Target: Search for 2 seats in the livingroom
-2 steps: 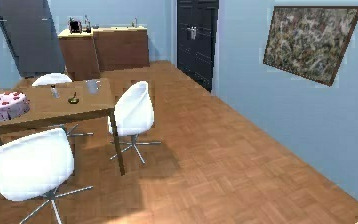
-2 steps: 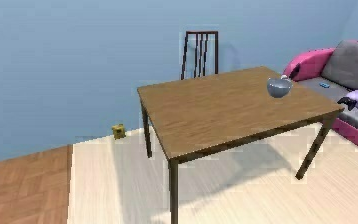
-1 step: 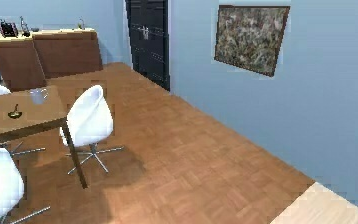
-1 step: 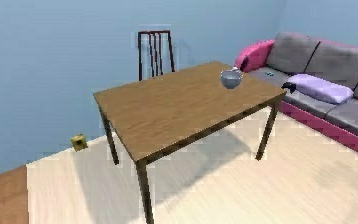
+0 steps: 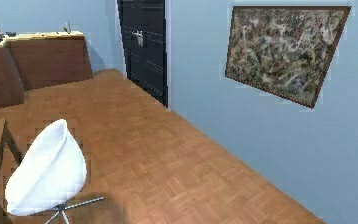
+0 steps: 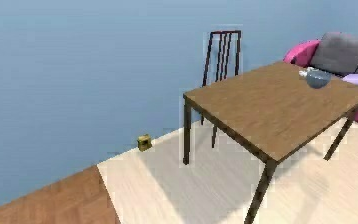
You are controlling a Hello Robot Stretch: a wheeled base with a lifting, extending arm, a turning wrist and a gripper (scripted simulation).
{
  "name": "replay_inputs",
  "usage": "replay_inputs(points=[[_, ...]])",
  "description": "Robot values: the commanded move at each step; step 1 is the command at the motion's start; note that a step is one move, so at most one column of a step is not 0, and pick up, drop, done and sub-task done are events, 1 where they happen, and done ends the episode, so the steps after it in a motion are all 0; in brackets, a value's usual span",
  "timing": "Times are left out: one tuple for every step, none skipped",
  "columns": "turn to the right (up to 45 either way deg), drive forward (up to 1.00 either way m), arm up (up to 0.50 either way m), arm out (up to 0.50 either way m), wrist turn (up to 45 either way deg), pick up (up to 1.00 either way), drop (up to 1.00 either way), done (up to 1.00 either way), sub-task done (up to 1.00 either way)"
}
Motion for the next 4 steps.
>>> replay_inputs(points=[[45.0,0.00,0.00,0.00,0.0,0.00,0.00,0.00,0.00],[21.0,0.00,0.00,0.00,0.0,0.00,0.00,0.00,0.00],[0.0,0.80,0.00,0.00,0.0,0.00,0.00,0.00,0.00],[45.0,0.00,0.00,0.00,0.0,0.00,0.00,0.00,0.00]])
